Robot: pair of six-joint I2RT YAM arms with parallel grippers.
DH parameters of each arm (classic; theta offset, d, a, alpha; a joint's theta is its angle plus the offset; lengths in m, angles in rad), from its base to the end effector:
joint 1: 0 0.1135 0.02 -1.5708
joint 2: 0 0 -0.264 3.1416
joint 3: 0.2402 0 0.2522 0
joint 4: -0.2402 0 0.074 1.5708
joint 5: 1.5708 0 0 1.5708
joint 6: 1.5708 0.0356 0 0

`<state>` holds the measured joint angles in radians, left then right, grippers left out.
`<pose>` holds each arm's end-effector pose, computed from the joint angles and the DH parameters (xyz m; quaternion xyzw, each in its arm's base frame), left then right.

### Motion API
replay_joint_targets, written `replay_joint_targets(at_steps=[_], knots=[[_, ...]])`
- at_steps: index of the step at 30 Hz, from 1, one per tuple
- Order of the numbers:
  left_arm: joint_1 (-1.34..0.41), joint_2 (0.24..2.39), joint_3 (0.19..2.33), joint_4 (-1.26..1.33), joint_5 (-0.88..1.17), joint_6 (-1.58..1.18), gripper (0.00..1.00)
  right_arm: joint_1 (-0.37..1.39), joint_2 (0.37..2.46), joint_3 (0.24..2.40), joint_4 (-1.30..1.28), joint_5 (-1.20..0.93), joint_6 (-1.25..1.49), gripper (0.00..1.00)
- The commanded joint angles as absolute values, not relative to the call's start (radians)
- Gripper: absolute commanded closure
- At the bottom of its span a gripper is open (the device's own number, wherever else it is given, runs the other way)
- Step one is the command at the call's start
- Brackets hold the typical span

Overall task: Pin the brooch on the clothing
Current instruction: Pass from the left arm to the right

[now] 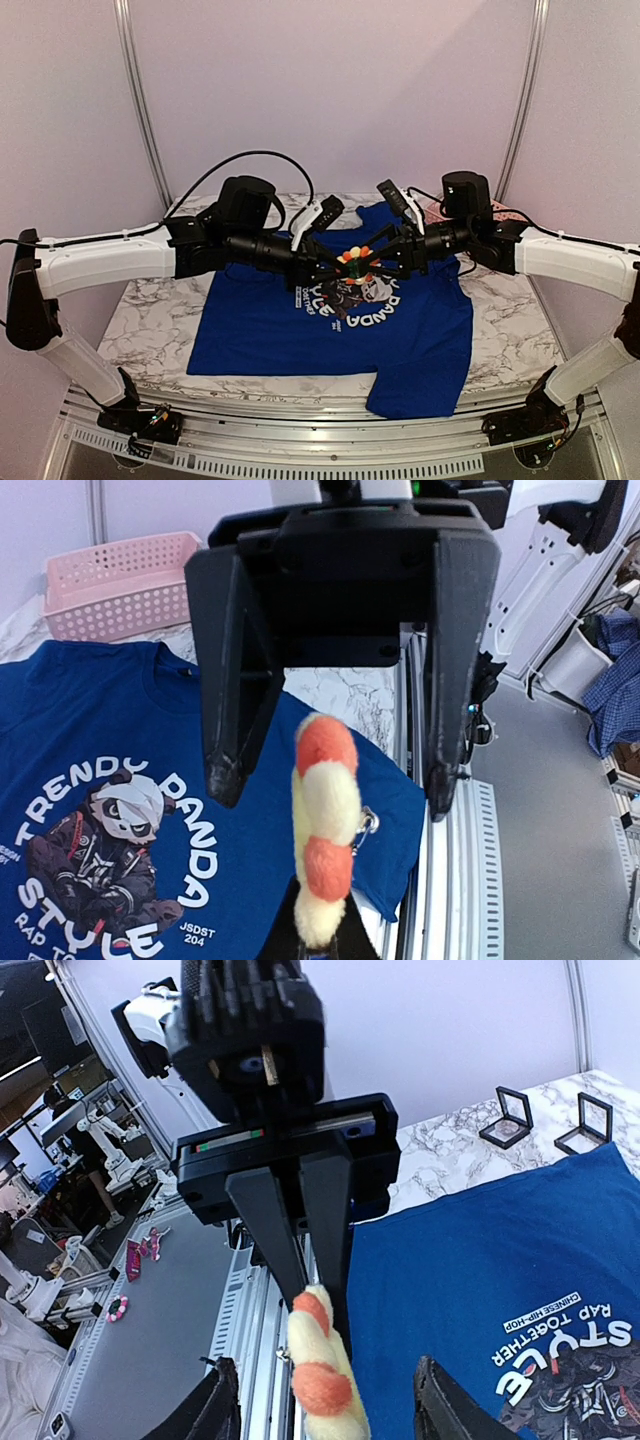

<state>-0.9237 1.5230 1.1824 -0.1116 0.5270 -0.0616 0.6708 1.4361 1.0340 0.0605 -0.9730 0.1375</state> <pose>0.1983 -0.2921 0.3061 0.4675 0.6858 -0.4368 0.3469 0.2340 0.2232 0.3030 -0.4504 0.6257 0.5516 0.3185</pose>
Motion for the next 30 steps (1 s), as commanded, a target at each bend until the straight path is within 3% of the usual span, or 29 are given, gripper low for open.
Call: replay_joint_targets(at_steps=[1, 11, 15, 30], knots=[[-0.921, 1.536, 1.233, -0.182, 0.558, -0.092, 1.00, 0.666, 1.390, 1.036, 0.002, -0.955, 0.091, 0.42], [-0.920, 1.532, 1.226, -0.169, 0.566, -0.094, 1.00, 0.666, 1.397, 1.034, 0.006, -0.968, 0.098, 0.43], [-0.921, 1.531, 1.226, -0.166, 0.568, -0.088, 1.00, 0.666, 1.415, 1.031, 0.045, -0.972, 0.115, 0.57], [-0.922, 1.537, 1.226, -0.149, 0.579, -0.085, 1.00, 0.666, 1.471, 1.007, 0.141, -1.025, 0.178, 0.70]])
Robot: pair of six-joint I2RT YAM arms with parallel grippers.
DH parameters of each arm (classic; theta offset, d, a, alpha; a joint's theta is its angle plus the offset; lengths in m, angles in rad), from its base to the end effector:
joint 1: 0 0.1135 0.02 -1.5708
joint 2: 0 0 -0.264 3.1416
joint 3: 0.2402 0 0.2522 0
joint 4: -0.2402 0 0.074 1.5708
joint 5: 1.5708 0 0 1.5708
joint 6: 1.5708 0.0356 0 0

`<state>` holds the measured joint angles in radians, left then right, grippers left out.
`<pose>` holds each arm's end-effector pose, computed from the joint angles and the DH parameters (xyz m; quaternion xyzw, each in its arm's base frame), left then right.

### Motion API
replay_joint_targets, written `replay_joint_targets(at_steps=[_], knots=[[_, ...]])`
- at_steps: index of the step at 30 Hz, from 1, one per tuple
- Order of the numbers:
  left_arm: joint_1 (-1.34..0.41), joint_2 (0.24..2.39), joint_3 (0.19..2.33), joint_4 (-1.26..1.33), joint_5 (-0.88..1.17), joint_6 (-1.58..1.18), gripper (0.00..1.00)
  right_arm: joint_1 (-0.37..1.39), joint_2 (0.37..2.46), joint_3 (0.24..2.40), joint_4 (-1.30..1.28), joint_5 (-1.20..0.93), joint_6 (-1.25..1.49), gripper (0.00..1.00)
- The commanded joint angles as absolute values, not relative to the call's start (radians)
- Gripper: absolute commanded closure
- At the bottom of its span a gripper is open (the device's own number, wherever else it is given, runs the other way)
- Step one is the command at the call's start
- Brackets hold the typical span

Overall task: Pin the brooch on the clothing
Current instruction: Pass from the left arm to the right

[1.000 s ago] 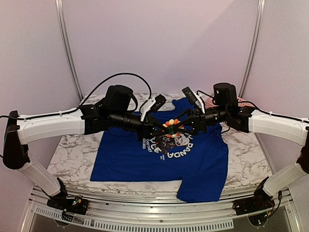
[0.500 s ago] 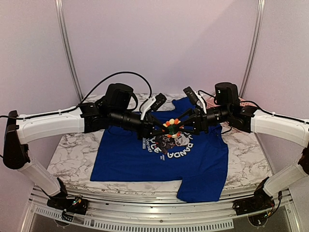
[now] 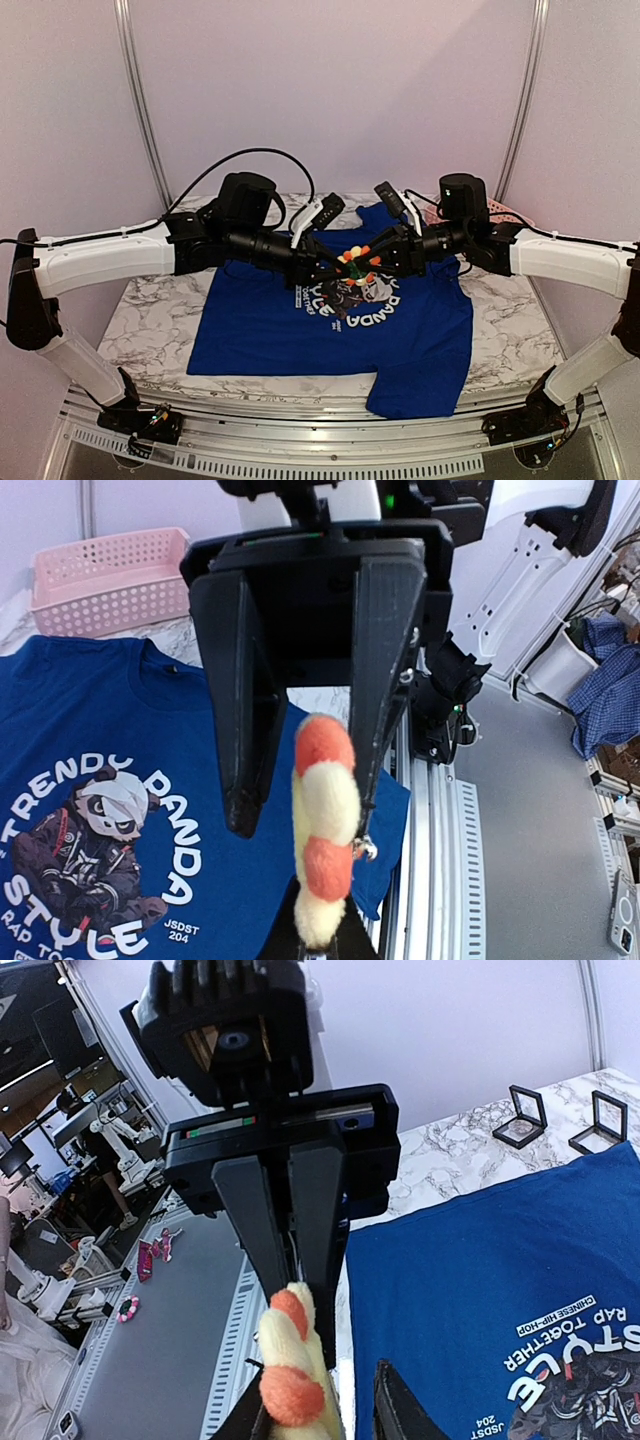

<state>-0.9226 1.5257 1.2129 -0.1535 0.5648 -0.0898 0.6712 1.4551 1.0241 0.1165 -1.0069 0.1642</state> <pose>0.1977 -0.2926 0.3121 0.4644 0.6886 -0.4518 0.3256 0.2363 0.2261 0.2991 -0.4522 0.6150 0.5656 0.3121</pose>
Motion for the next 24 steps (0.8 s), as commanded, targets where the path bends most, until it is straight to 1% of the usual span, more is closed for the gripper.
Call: replay_joint_targets(at_steps=[1, 4, 7, 11, 18, 24], knots=[[-0.922, 1.537, 1.226, -0.150, 0.578, -0.086, 1.00, 0.667, 1.471, 1.004, 0.134, -1.032, 0.179, 0.67], [-0.920, 1.536, 1.227, -0.154, 0.577, -0.083, 1.00, 0.666, 1.464, 1.006, 0.088, -1.042, 0.156, 0.62], [-0.920, 1.536, 1.229, -0.156, 0.577, -0.082, 1.00, 0.667, 1.430, 1.001, 0.063, -1.034, 0.126, 0.60], [-0.920, 1.539, 1.230, -0.154, 0.576, -0.081, 1.00, 0.667, 1.404, 0.997, 0.077, -1.028, 0.118, 0.56], [-0.922, 1.543, 1.239, -0.159, 0.577, -0.078, 1.00, 0.674, 1.447, 0.995, 0.156, -1.035, 0.174, 0.55], [-0.921, 1.545, 1.240, -0.161, 0.575, -0.075, 1.00, 0.681, 1.474, 1.009, 0.150, -1.038, 0.167, 0.59]])
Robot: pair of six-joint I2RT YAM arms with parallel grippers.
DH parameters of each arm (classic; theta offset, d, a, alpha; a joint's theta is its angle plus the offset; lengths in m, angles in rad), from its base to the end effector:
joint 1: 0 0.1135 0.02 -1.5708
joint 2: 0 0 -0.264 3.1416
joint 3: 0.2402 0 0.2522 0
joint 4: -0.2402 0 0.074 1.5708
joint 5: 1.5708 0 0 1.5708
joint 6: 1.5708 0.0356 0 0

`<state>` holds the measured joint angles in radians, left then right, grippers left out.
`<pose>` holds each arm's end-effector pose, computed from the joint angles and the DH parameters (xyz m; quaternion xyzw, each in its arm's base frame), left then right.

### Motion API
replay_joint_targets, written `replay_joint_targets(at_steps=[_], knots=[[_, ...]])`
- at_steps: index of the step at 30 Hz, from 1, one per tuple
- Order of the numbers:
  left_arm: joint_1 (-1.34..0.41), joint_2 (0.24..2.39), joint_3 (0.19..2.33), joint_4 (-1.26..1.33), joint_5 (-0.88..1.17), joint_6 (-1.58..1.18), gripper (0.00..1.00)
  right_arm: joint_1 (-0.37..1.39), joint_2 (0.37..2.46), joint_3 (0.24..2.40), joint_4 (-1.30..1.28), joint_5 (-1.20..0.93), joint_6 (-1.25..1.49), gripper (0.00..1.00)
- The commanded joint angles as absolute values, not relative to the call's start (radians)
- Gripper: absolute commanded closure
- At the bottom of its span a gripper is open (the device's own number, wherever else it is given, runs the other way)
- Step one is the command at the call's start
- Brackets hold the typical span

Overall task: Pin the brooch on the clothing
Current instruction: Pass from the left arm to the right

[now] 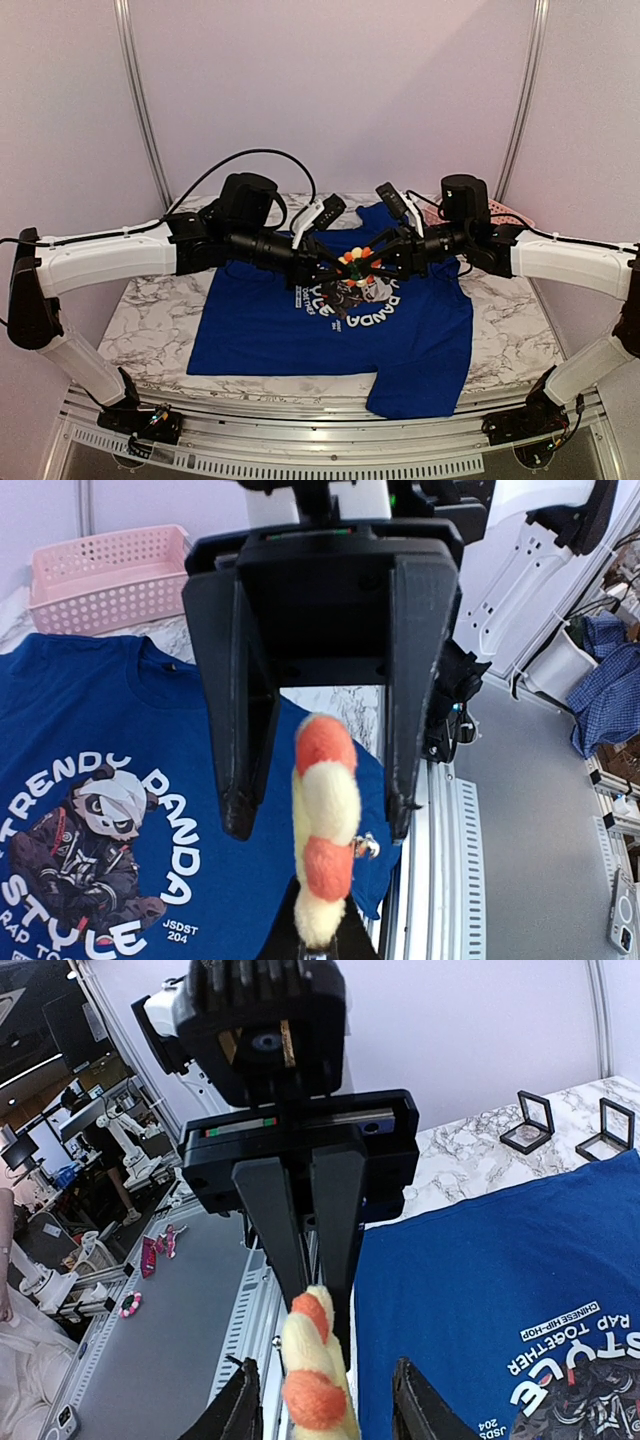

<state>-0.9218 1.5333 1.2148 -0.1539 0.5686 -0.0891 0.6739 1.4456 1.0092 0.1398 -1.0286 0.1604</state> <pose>0.1988 -0.2937 0.3103 0.4650 0.6895 -0.4519 0.3226 0.2332 0.2252 0.2993 -0.4607 0.6026 0.5713 0.3133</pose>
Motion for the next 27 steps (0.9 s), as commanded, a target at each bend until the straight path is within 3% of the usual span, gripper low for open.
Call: replay_joint_targets(at_steps=[1, 5, 10, 16, 20, 27], knots=[[-0.922, 1.545, 1.240, -0.160, 0.574, -0.076, 1.00, 0.681, 1.476, 1.010, 0.150, -1.038, 0.167, 0.59], [-0.921, 1.546, 1.241, -0.156, 0.574, -0.075, 1.00, 0.686, 1.483, 1.016, 0.138, -1.043, 0.164, 0.60], [-0.919, 1.540, 1.233, -0.152, 0.563, -0.077, 1.00, 0.685, 1.473, 1.018, 0.090, -1.031, 0.147, 0.68], [-0.897, 1.518, 1.185, -0.073, 0.568, -0.116, 1.00, 0.655, 1.394, 0.988, 0.049, -1.018, 0.130, 0.56], [-0.886, 1.507, 1.154, 0.045, 0.596, -0.183, 1.00, 0.650, 1.334, 0.947, 0.052, -0.986, 0.133, 0.53], [-0.882, 1.487, 1.124, 0.154, 0.631, -0.243, 1.00, 0.648, 1.314, 0.887, 0.202, -0.968, 0.230, 0.76]])
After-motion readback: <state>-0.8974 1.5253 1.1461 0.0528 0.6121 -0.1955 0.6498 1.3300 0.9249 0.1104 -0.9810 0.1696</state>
